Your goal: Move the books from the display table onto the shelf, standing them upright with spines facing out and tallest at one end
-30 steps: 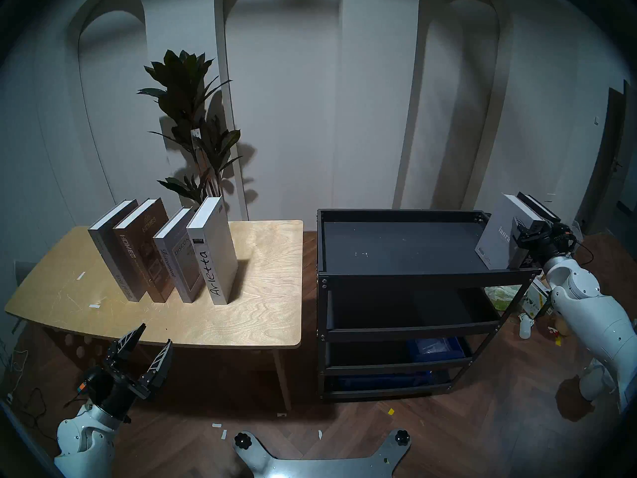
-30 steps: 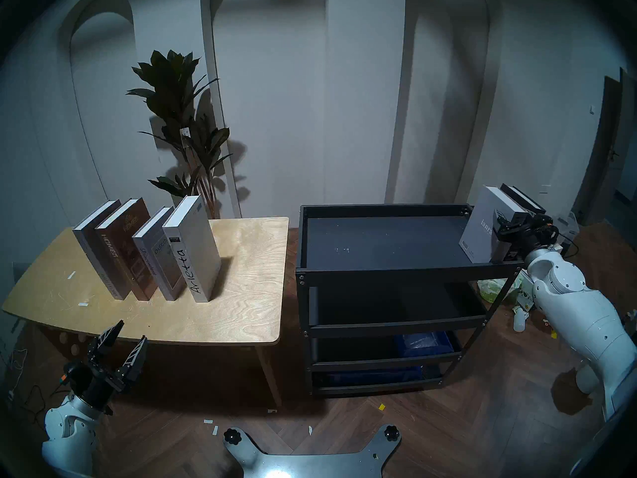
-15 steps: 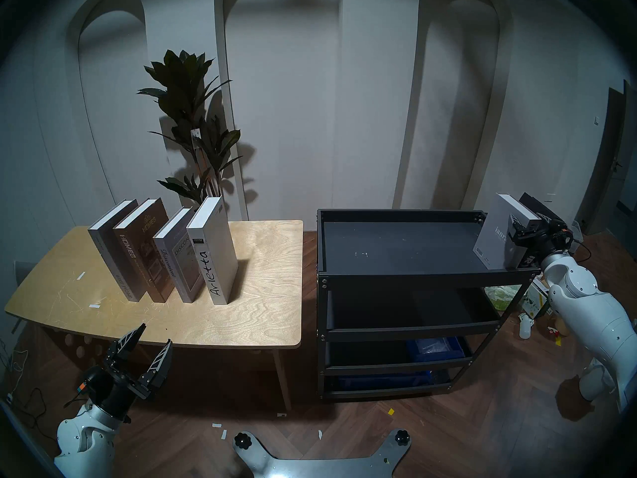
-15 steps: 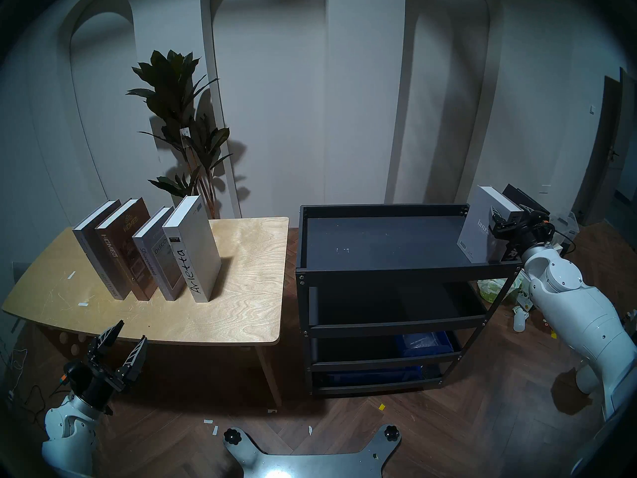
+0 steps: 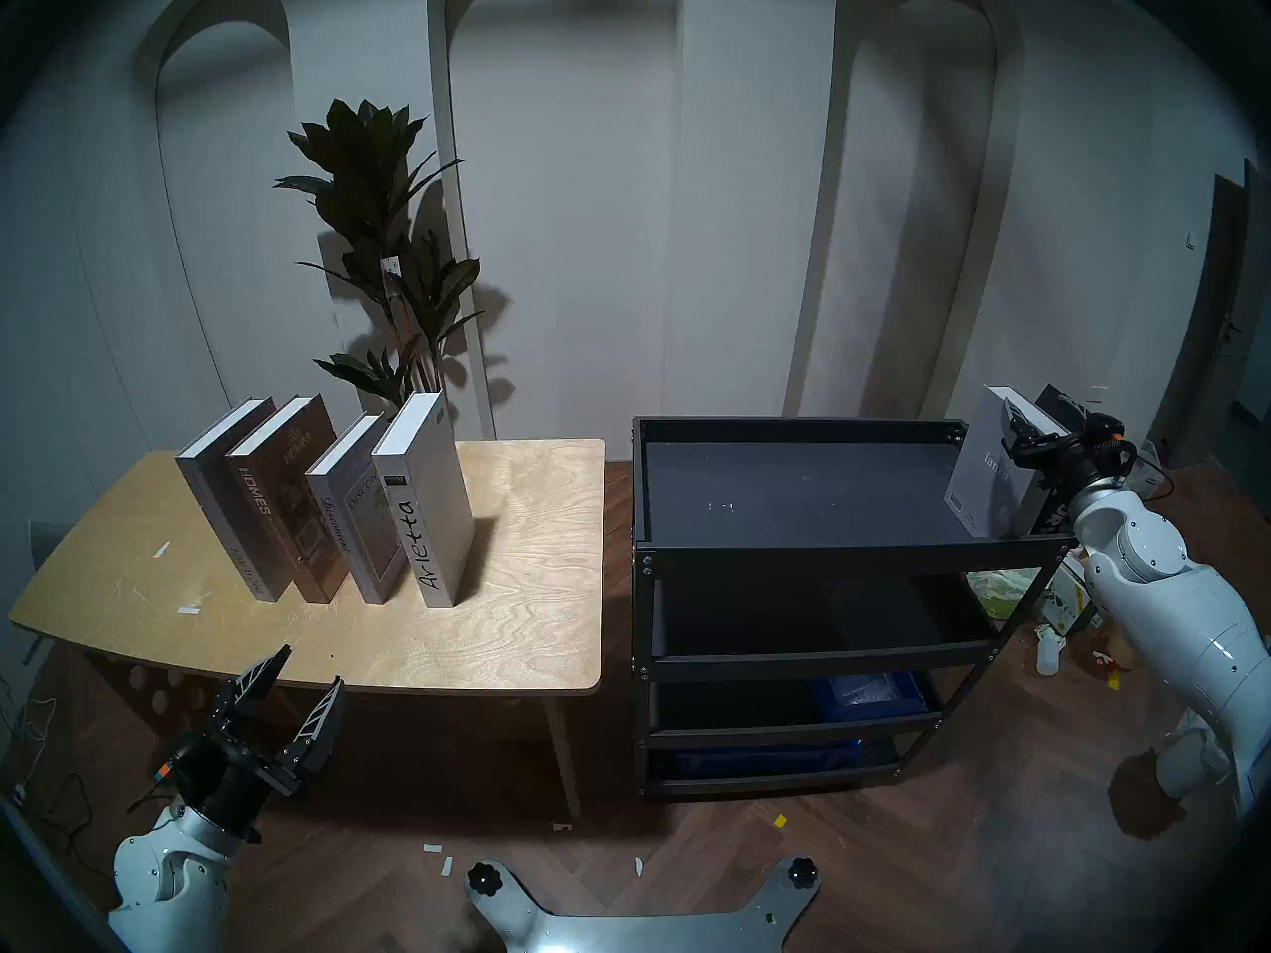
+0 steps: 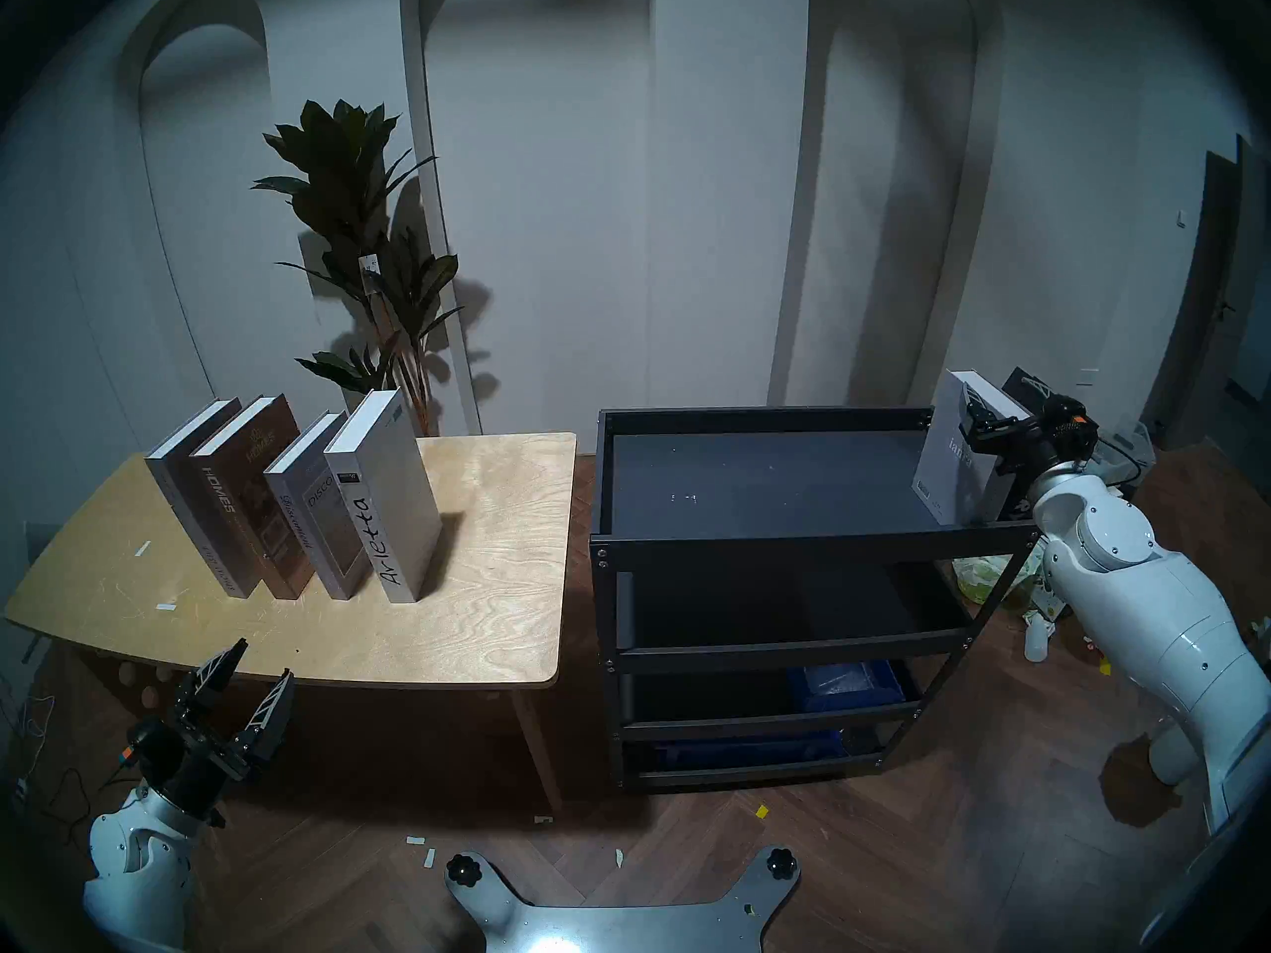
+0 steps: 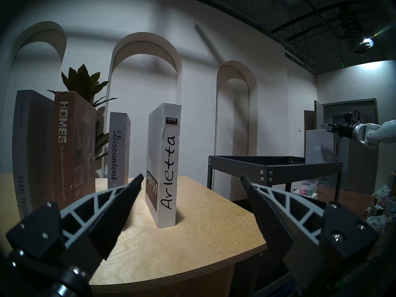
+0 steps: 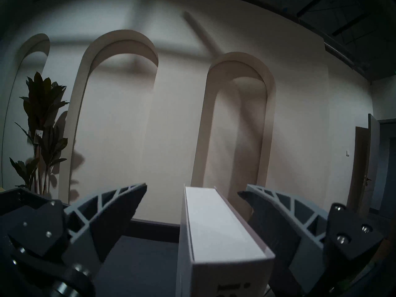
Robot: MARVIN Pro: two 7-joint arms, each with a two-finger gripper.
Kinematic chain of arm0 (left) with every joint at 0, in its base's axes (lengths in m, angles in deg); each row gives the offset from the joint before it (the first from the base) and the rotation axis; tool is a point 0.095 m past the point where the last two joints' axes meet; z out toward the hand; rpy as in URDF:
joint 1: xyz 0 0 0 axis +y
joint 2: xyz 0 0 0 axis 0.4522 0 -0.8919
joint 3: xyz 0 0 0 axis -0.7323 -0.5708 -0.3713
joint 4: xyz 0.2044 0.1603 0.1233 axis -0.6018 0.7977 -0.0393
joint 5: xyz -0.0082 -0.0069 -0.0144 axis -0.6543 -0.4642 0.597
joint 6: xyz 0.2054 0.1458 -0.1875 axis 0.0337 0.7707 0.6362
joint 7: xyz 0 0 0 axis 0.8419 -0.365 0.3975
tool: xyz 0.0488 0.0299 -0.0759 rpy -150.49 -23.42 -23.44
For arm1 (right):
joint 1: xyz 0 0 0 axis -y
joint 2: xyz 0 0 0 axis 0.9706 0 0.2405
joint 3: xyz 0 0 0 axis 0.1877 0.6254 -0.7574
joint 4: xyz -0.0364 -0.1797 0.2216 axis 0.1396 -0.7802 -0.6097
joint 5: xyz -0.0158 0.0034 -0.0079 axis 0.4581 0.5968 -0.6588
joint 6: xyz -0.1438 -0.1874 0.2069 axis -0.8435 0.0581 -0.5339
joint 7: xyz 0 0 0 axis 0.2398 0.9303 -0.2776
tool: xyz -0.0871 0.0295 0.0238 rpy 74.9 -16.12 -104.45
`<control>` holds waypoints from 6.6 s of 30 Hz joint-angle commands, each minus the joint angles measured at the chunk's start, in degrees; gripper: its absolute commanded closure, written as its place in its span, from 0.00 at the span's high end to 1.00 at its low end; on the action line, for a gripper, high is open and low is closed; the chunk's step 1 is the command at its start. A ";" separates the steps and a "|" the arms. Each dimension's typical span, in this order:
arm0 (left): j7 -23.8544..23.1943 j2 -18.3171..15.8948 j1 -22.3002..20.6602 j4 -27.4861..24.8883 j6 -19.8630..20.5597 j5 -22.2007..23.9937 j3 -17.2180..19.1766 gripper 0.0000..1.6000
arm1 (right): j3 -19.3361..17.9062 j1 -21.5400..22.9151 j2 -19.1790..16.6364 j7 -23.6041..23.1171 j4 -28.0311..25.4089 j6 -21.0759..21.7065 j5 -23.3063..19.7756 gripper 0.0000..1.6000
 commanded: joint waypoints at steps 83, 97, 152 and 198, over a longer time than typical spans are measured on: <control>-0.20 -0.12 -0.26 -0.42 -0.13 0.04 -0.02 1.00 | -1.25 17.71 3.21 -2.79 30.77 16.33 -0.74 0.00; -0.20 -0.12 -0.28 -0.38 -0.13 0.04 -0.02 1.00 | 1.82 25.12 7.19 -4.25 35.58 18.15 3.15 0.00; -0.26 -0.08 -0.16 -0.64 -0.15 0.05 0.03 1.00 | 12.12 47.69 19.92 -16.79 62.14 6.14 15.94 0.00; -0.25 -0.12 -0.29 -0.37 -0.12 0.05 -0.02 1.00 | -1.63 46.18 14.95 -36.94 55.49 -11.91 4.89 1.00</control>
